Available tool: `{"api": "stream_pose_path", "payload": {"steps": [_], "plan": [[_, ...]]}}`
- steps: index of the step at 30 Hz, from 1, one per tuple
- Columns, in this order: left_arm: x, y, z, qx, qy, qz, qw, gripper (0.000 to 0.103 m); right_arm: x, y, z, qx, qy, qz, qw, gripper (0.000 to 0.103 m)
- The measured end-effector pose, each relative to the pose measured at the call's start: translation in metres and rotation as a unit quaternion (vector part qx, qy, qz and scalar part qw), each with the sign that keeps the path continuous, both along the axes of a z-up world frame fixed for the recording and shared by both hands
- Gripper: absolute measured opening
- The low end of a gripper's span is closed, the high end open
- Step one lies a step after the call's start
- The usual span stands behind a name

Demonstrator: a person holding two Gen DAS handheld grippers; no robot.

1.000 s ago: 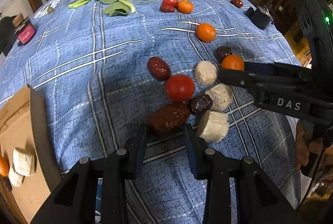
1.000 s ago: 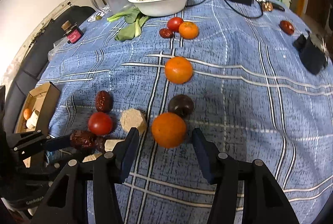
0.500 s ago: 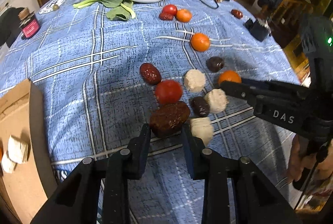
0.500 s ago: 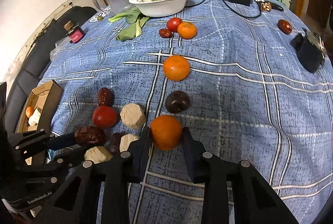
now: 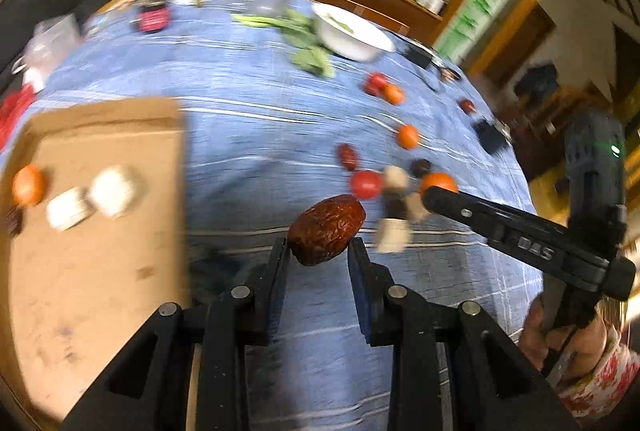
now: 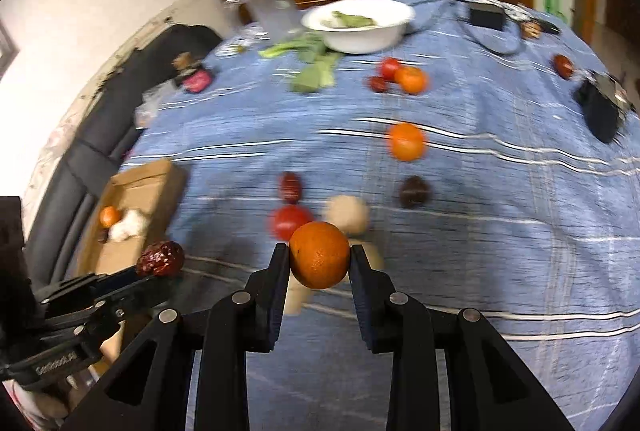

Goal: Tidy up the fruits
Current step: 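Lower the date and orange into the cardboard box and open both tools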

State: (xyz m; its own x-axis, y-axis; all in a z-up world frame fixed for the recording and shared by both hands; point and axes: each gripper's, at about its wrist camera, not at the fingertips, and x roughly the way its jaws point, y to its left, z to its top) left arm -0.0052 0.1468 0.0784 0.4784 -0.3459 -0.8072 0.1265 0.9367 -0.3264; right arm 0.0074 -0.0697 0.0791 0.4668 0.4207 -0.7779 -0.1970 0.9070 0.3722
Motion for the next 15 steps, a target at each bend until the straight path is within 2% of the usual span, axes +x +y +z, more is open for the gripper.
{"api": "stream_pose_path", "payload": {"steps": [4,8,11,15], "plan": [[-0.011,0.065,-0.002,0.01,0.012,0.068,0.9976,0.029,-0.006,0.058,0.017,0.012,-0.011,0.056,0.998,0.033],[-0.022,0.133,-0.015,0.011,0.039,0.137,0.9897,0.029,-0.013,0.126,0.023,0.015,-0.014,0.115,0.993,0.033],[-0.022,0.165,-0.025,0.015,0.057,0.166,0.9843,0.029,-0.014,0.172,0.016,0.008,-0.006,0.145,0.989,0.033],[-0.013,0.188,-0.037,0.029,0.073,0.173,0.9818,0.029,-0.012,0.215,0.001,0.0,0.011,0.165,0.986,0.033]]}}
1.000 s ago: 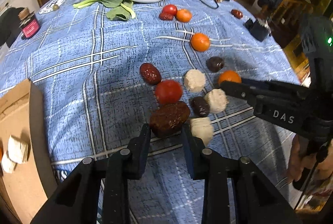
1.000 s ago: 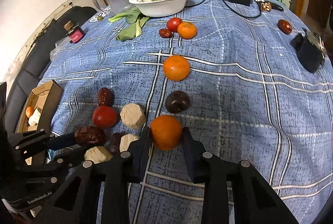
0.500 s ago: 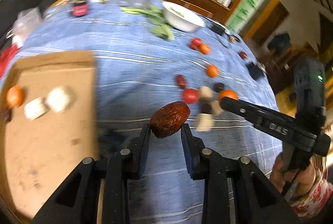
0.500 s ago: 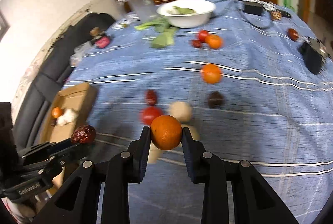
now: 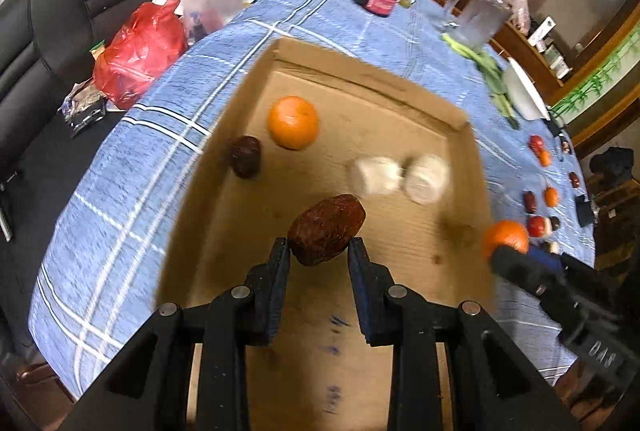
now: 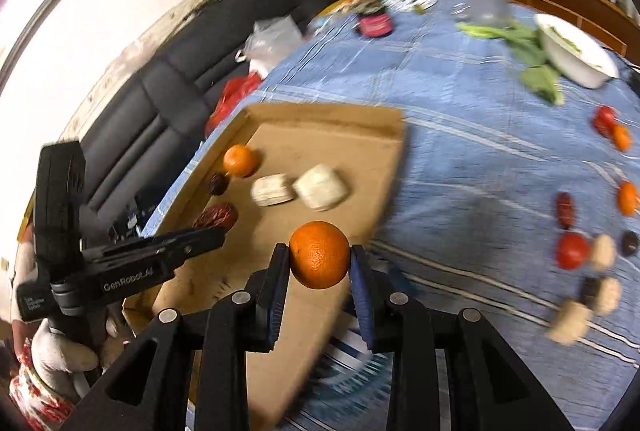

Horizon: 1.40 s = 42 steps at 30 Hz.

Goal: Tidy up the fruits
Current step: 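Lower the date and orange into the cardboard box and open both tools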

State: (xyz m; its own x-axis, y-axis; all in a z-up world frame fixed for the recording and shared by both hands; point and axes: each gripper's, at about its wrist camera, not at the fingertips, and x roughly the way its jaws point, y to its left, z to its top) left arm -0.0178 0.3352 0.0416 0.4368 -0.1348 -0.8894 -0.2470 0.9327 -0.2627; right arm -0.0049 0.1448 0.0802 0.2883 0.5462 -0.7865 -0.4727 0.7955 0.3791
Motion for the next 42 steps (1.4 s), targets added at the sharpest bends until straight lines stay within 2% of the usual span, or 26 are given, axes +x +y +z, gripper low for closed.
{"api": "stream_pose_path", "payload": {"steps": [4,7,14,18,20,22,24,25,28,30,34,42], "plan": [[0.012,0.01,-0.011,0.009,0.014,-0.009,0.9998,0.029,0.009,0.033,-0.018,-0.017,0.012,0.005,1.0,0.033],[0.021,0.01,-0.011,0.016,0.01,-0.027,0.9994,0.029,0.013,0.044,-0.029,-0.031,0.017,0.002,0.999,0.033],[0.029,0.009,-0.011,0.015,0.007,-0.048,0.9987,0.029,0.016,0.052,-0.039,-0.051,0.014,-0.011,0.999,0.035],[0.029,0.011,-0.007,0.006,0.008,-0.043,0.999,0.03,0.017,0.052,-0.038,-0.052,0.013,-0.012,0.999,0.035],[0.027,0.013,0.0,0.003,0.002,-0.035,0.9994,0.031,0.017,0.052,-0.037,-0.05,0.012,-0.013,0.999,0.039],[0.024,0.015,0.011,0.006,-0.009,-0.025,0.9996,0.038,0.016,0.051,-0.033,-0.047,0.007,-0.015,0.999,0.045],[0.02,0.014,0.023,0.021,-0.019,-0.012,0.9995,0.047,0.012,0.048,-0.026,-0.042,0.001,-0.017,0.999,0.046],[0.018,0.013,0.028,0.028,-0.024,-0.006,0.9993,0.052,0.01,0.045,-0.021,-0.038,-0.004,-0.019,0.999,0.047],[0.009,0.006,0.047,0.032,-0.046,0.003,0.9984,0.057,0.003,0.034,-0.007,-0.025,-0.019,-0.029,0.999,0.048],[0.004,0.0,0.056,0.031,-0.057,0.003,0.9979,0.057,-0.003,0.023,0.002,-0.018,-0.028,-0.04,0.999,0.051],[-0.008,-0.036,0.076,0.071,-0.075,-0.012,0.9946,0.057,-0.016,-0.012,0.015,-0.002,-0.037,-0.076,0.996,0.058],[-0.032,-0.122,0.102,0.142,-0.098,-0.057,0.9834,0.057,-0.044,-0.084,0.012,-0.007,-0.025,-0.124,0.992,0.058]]}}
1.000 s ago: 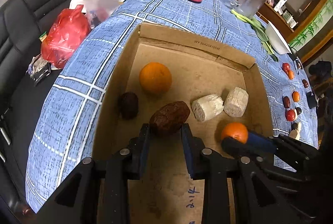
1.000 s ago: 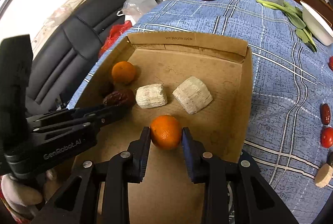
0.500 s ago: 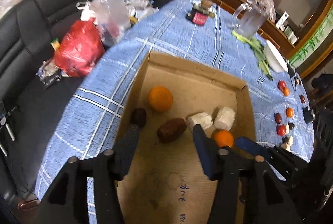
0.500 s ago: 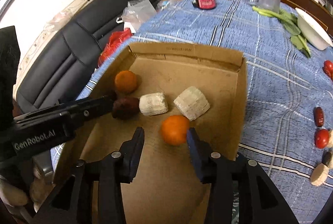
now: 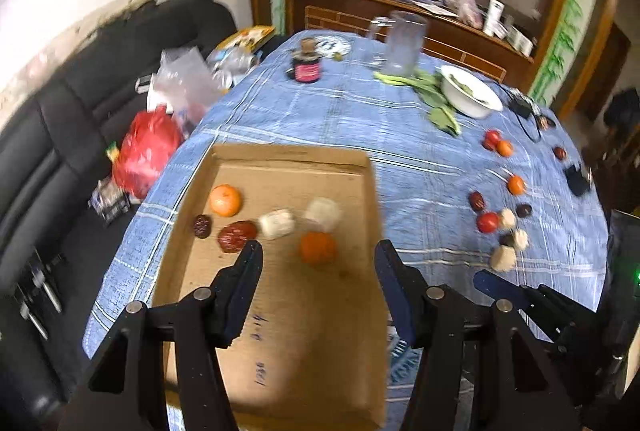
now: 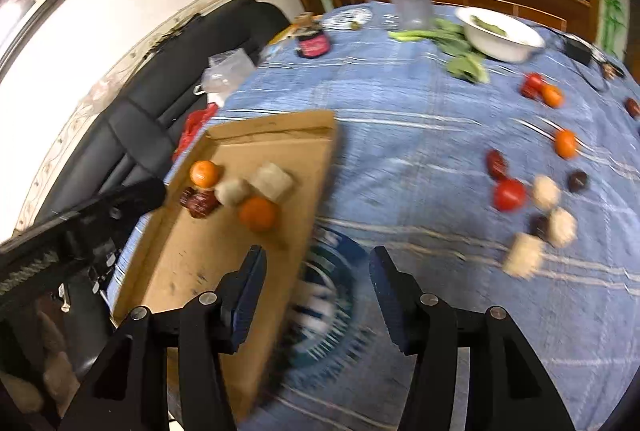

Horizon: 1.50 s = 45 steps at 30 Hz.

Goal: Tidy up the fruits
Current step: 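Lower the date and orange into the cardboard box and open both tools, then grasp the square cake with the left tool while the right tool grasps a round pastry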

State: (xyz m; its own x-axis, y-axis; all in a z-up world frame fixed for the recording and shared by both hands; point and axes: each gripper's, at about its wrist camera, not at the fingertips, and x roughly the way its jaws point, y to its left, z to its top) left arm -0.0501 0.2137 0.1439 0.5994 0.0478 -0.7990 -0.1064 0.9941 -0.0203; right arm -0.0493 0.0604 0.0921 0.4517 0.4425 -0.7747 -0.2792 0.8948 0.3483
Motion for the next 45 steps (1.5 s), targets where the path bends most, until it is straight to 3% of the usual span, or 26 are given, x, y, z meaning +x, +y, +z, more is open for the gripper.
{"api": "stream_pose_path", "payload": {"steps": [9,15,21,27,36,45], "plan": [[-0.019,-0.084,0.02,0.053,-0.02,-0.038,0.9976,0.057,-0.023,-0.075,0.0,0.002,0.006,-0.036,0.999,0.058],[-0.03,-0.116,0.028,0.081,-0.033,-0.046,0.9951,0.058,-0.032,-0.105,0.008,0.005,-0.008,-0.038,0.999,0.058],[-0.034,-0.136,0.03,0.085,-0.036,-0.051,0.9944,0.06,-0.037,-0.122,0.008,0.007,-0.013,-0.042,0.999,0.061],[-0.033,-0.142,0.022,0.073,-0.024,-0.054,0.9956,0.062,-0.039,-0.133,0.003,0.005,-0.006,-0.046,0.999,0.062],[-0.02,-0.12,-0.019,-0.002,0.037,-0.029,0.9989,0.063,-0.038,-0.147,-0.025,-0.008,0.031,-0.066,0.997,0.062],[-0.006,-0.113,-0.051,-0.043,0.073,-0.035,0.9958,0.063,-0.018,-0.162,-0.043,-0.011,0.05,-0.086,0.995,0.062]]}}
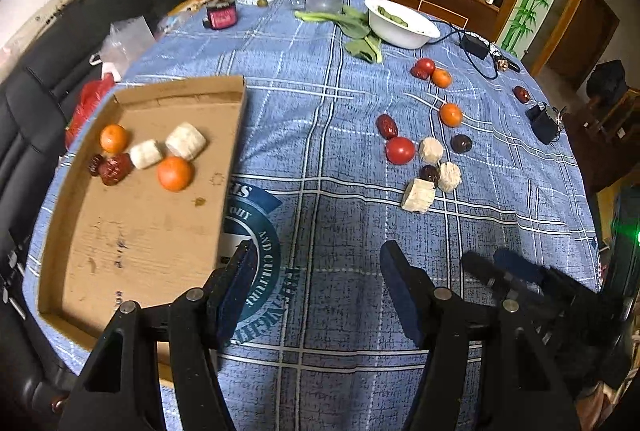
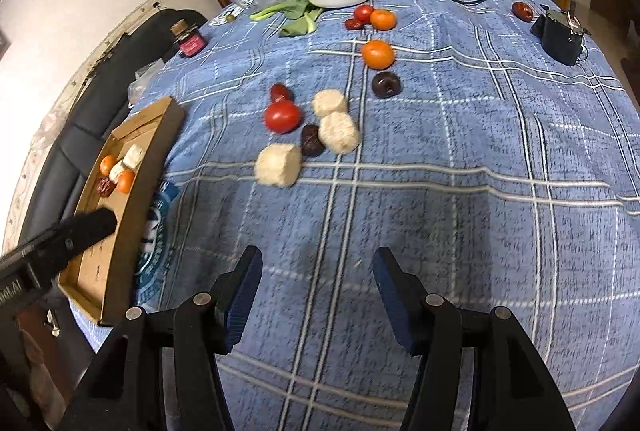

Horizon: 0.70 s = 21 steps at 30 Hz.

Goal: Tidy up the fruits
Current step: 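Grasp the square cake with the left tool while the right tool grasps a round pastry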

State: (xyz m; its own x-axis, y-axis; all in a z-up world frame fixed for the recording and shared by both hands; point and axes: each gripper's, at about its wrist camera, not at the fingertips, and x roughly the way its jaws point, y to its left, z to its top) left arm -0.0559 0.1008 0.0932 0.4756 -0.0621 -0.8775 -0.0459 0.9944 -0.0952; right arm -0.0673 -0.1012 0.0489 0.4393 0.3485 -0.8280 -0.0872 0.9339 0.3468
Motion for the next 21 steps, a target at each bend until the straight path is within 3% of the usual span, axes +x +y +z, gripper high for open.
{"api": "stream_pose_path", "payload": {"steps": [14,16,18,21], "plan": [[0.008,-0.014,-0.033,-0.046,0.03,-0.047,0.9974,0.063,0.08,-0.002,-0.015,-0.021,-0.019,0.003,1.0,0.054],[0.008,-0.019,-0.034,-0.047,0.031,-0.052,0.997,0.063,0.09,0.0,-0.02,-0.02,-0.015,0.006,1.0,0.045],[0.009,-0.023,-0.036,-0.049,0.032,-0.056,0.9967,0.063,0.097,0.001,-0.025,0.004,-0.005,0.014,1.0,0.044],[0.014,-0.028,-0.036,-0.048,0.031,-0.059,0.9967,0.063,0.097,0.001,-0.024,0.017,0.002,0.025,1.0,0.034]]}}
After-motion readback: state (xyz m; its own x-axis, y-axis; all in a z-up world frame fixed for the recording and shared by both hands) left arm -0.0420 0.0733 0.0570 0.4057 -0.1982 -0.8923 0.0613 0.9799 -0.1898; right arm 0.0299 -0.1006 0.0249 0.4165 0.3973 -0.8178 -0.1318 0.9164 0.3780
